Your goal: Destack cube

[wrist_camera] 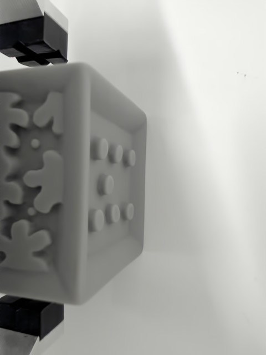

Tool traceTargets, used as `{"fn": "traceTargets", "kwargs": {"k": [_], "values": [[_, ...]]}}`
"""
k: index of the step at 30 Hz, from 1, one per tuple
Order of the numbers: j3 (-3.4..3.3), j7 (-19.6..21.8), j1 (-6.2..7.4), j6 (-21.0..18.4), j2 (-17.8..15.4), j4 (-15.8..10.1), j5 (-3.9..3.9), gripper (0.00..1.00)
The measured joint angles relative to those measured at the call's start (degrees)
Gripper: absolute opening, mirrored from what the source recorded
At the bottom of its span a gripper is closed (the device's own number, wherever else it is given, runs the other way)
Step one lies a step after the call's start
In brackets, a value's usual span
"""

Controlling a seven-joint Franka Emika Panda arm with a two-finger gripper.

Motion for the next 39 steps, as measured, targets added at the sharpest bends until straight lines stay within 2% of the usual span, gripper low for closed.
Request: {"fn": "traceTargets", "kwargs": {"k": [18,39], "values": [[-0.01,0.0,0.01,-0.2,-0.4,-0.1,0.0,1.0],[-0.45,0.1,0.35,-5.6,-7.8,-1.9,-0.1,1.0]]}}
